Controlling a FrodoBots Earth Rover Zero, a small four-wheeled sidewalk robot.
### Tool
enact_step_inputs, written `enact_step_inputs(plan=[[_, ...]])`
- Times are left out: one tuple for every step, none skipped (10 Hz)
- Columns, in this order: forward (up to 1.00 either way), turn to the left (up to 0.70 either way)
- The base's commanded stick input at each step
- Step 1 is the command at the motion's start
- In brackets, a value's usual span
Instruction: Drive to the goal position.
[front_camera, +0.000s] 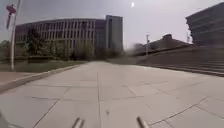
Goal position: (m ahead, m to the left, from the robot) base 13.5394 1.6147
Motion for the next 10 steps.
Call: enact_step_inputs(plan=[[0.70, 0.01], [0.70, 0.01], [0.70, 0.01], [0.70, 0.01], [0.70, 0.01], [0.70, 0.01], [0.70, 0.01], [0.70, 0.01], [0.70, 0.01], [0.70, 0.01]])
